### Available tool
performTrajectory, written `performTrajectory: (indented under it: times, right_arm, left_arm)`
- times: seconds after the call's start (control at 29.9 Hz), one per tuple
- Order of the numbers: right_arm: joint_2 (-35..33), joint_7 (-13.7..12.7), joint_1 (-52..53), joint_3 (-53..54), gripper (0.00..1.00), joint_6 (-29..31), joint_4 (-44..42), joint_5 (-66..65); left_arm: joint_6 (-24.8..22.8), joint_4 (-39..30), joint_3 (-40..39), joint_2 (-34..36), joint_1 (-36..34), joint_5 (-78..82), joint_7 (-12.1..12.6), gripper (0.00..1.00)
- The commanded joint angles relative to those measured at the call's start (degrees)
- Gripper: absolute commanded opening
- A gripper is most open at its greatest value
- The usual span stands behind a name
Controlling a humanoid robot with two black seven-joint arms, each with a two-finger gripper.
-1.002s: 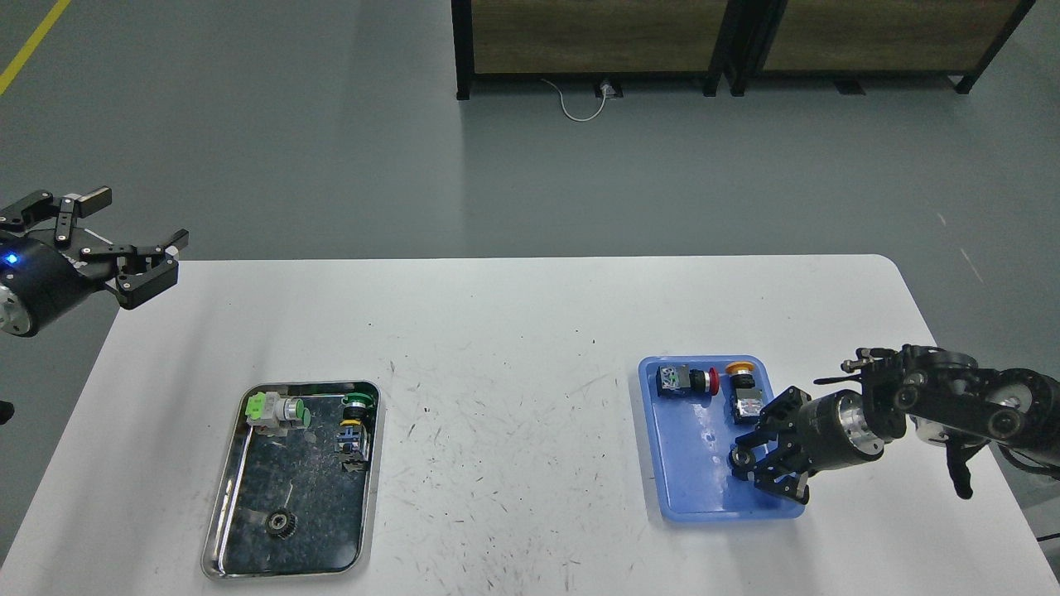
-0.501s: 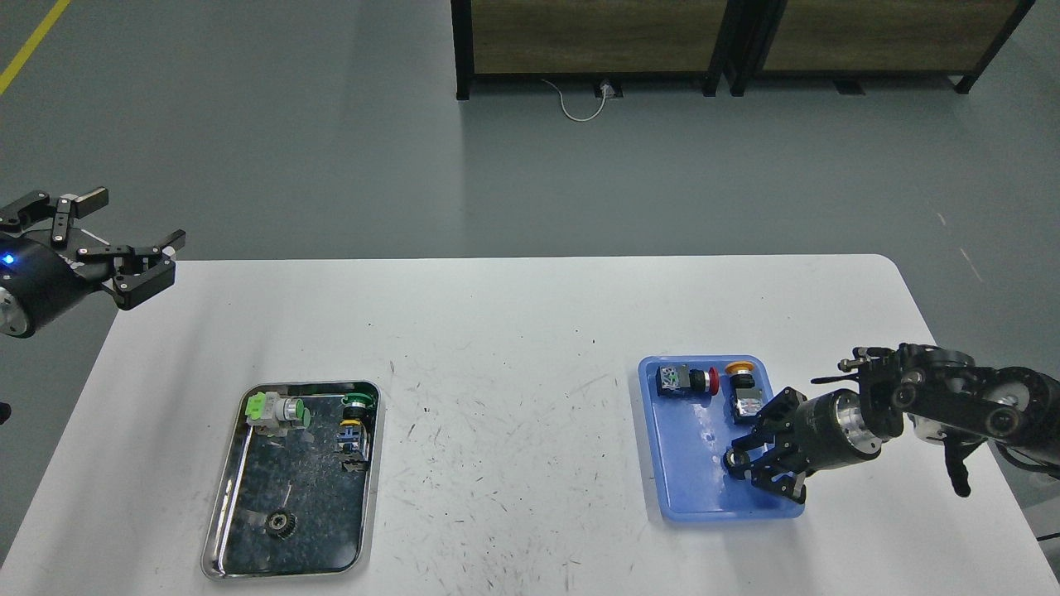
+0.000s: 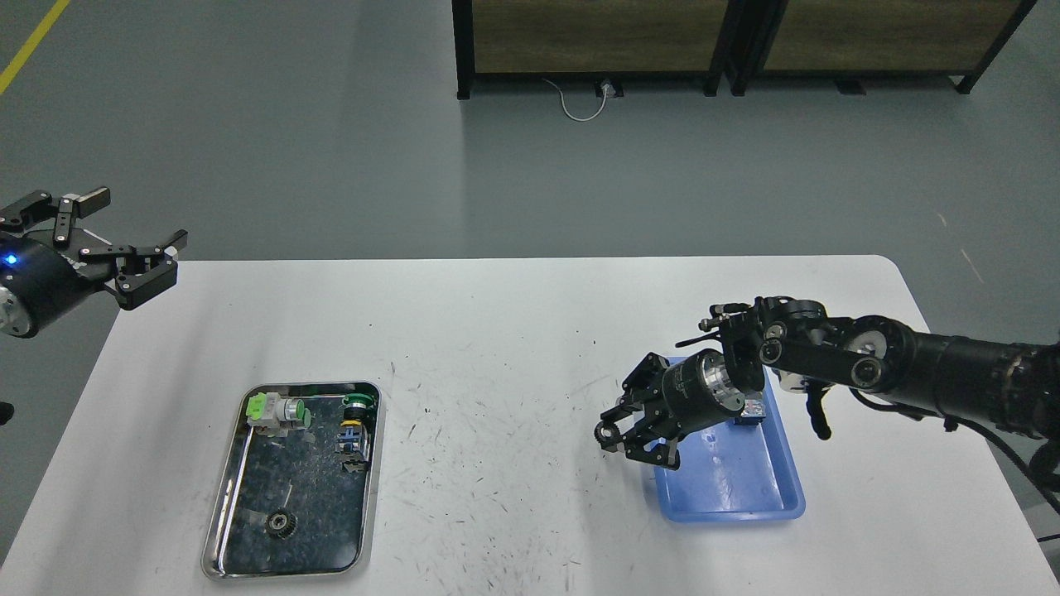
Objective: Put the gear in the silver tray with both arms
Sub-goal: 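Carry the gear toward the silver tray and release it on the table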
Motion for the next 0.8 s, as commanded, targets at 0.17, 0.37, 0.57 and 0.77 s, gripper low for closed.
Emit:
performTrajectory:
  times: [0.17,0.37,0.57,0.77]
  right_arm:
    - [12.2,0.0,1.1,-2.5,0.26,0.0,-6.5,0.9]
    - [17.7,0.0,1.2,-3.6,0.26,0.0,-9.8,1.9]
    - [22.2,0.0,1.3,-3.8,0.27,0.0,-12.8,1.9]
    - [22.6,0.2,1.2,-4.4,0.35,0.0,-15.5,1.9]
  left_arm:
    - [0.3,0.0,-0.1,-0.2,-0.1,0.0,0.3,0.98]
    - [0.3,0.0,-0.1,-0.2,-0.2,0.0,0.3,0.98]
    - [0.3,0.0,-0.1,-0.2,-0.2,-0.1,0.3,0.98]
    - [0.2,0.0,-0.2,0.4,-0.1,-0.1,0.2,0.98]
